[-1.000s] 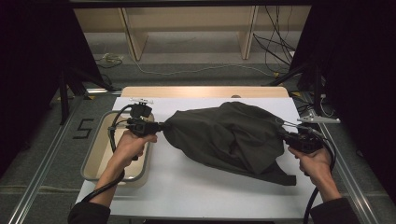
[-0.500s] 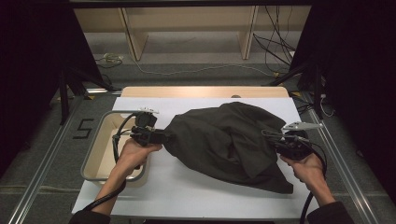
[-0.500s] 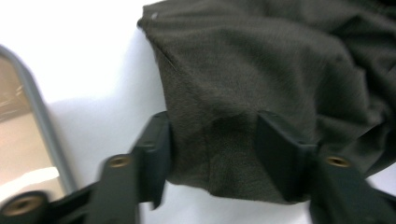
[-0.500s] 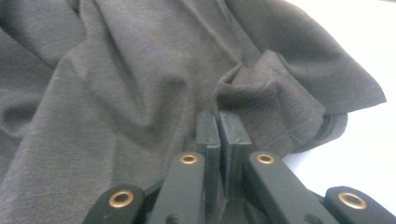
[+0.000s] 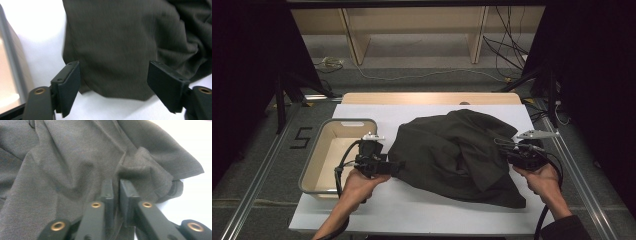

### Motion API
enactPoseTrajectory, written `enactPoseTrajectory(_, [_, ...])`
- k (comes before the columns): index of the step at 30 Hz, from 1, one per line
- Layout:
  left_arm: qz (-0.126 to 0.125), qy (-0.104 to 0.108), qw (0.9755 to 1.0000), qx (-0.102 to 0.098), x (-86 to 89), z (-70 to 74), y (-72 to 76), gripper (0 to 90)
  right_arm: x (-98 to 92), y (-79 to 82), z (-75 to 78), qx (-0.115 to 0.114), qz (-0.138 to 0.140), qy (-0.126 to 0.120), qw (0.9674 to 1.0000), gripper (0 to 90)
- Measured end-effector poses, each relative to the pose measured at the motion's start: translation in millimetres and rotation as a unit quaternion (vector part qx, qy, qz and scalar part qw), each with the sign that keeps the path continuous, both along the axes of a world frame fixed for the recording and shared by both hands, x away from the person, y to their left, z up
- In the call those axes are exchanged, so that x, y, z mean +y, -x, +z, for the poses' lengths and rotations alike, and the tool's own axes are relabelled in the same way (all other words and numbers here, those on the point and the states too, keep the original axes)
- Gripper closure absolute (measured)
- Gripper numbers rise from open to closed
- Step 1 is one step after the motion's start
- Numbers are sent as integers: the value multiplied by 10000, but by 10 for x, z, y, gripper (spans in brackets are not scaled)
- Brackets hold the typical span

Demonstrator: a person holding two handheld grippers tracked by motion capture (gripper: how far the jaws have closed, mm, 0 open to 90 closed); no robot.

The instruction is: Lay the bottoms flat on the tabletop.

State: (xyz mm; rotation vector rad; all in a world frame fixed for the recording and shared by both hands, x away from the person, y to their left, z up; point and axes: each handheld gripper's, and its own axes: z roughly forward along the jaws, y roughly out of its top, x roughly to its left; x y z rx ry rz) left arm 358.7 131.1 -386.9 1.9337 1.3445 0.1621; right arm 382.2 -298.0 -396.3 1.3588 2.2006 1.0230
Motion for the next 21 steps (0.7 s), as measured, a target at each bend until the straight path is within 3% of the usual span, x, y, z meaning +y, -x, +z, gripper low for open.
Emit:
enactPoseTrajectory(2, [116,131,9998,25,-24,-48,44,254,5,1,-2,-21,46,-30,10000,728])
enactPoseTrajectory(6, [177,-135,9996,-142,-122,-108,88,237,31,1,16,-159,17,-83,9998,584])
enactPoseTrajectory(10, [162,-124,9998,-11,-182,-190,111,212,46,19,65,-361,-13,-140,9992,457])
enactPoseTrajectory(21, [30,-142,9997,208,-400,-359,229,161,107,29,80,-510,20,-176,9985,369])
